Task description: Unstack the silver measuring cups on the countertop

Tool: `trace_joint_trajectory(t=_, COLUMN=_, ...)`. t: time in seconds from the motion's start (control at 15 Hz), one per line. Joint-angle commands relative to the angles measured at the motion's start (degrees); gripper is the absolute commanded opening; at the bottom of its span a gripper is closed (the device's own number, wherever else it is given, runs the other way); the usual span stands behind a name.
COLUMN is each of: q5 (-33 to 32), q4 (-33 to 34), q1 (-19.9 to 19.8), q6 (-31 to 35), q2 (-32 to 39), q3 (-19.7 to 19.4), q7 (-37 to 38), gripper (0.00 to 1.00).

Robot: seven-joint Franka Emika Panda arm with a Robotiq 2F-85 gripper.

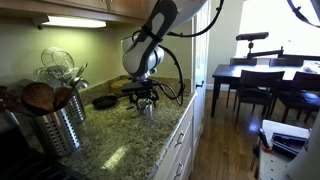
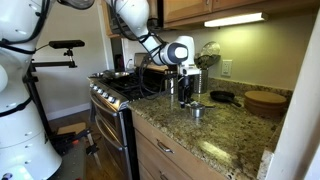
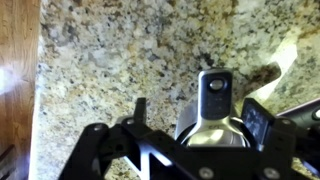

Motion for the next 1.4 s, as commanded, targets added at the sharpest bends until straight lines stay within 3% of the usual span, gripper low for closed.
trace_joint_trajectory(t=0.0, q5=1.8, q4=-2.1, q1=-1.1, q6=-0.8, q2=-2.3, q3=0.9, q7=-0.2, gripper=0.66)
trace_joint_trajectory(t=0.6, q5=2.2, q4=-2.2, q1=-1.2, q6=-0.9, q2=-2.2, q3=0.9, q7=-0.3, gripper=0.09)
trace_joint_trajectory(t=1.33, q5=1.0, q4=-2.9, q1=-0.6, q6=-1.0, q2=-3.6, q3=0.4, q7=0.0, gripper=0.12)
